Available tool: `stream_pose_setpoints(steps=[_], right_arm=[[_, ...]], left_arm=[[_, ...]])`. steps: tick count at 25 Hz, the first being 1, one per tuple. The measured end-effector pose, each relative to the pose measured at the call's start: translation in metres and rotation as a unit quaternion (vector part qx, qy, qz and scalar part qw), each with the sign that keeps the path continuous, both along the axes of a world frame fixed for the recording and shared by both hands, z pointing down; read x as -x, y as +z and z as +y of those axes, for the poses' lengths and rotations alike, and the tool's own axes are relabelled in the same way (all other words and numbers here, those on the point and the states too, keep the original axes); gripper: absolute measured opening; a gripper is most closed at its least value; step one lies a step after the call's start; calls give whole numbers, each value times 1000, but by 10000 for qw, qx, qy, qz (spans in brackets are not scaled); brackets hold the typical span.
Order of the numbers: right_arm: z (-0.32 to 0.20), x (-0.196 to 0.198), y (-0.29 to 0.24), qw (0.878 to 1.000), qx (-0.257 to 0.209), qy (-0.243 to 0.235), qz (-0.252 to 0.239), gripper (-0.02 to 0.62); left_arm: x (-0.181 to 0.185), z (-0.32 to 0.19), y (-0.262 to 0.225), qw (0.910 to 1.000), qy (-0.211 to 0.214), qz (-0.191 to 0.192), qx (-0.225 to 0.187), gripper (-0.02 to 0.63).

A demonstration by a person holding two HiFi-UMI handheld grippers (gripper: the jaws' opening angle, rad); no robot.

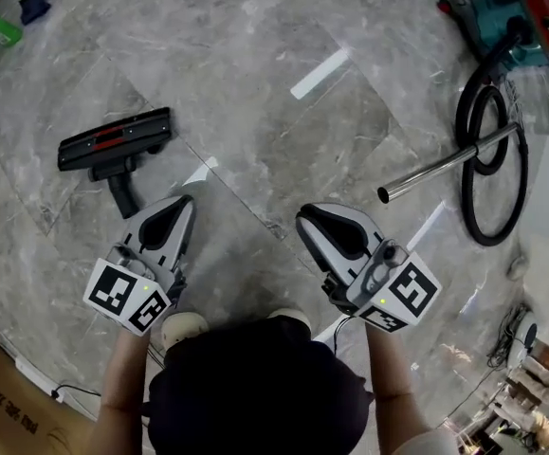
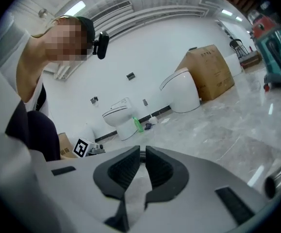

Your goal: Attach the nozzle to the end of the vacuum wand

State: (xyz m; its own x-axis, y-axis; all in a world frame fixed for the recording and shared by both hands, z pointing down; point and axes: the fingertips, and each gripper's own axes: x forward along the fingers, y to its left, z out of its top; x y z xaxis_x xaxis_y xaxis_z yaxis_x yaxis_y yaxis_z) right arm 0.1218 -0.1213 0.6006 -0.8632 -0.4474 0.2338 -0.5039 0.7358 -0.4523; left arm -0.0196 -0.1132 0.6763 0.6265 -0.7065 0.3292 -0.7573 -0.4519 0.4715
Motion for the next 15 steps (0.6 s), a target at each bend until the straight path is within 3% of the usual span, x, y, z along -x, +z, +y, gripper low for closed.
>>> stream_pose_setpoints(steps=[3,4,6,8,10,12,15], right_arm=[[-3,-67,-27,9908,-511,-20,1252,57],[-6,-92,-28,9803,-689,-51,1849,105],[-13,-144,-23,9451,-1009,-120,3106,177],[-23,-190,-16,8910,-1350,-258,4327,209],[-34,-217,-4,8268,-1786,-696,5289,226],[-42,-225,18,7648,-2188,-1448,5885,228],[-47,-230,53,6946,-2404,-2495,6305,230]], left_arm=[[-13,8,-2,9997,236,109,-3,9],[-16,10,-2,9995,300,133,3,9],[-21,11,1,9990,421,167,-2,9],[-25,11,3,9985,515,181,-33,9],[-26,13,3,9983,560,169,-59,9],[-26,15,3,9982,582,144,-83,9],[-24,17,1,9982,575,106,-125,9]])
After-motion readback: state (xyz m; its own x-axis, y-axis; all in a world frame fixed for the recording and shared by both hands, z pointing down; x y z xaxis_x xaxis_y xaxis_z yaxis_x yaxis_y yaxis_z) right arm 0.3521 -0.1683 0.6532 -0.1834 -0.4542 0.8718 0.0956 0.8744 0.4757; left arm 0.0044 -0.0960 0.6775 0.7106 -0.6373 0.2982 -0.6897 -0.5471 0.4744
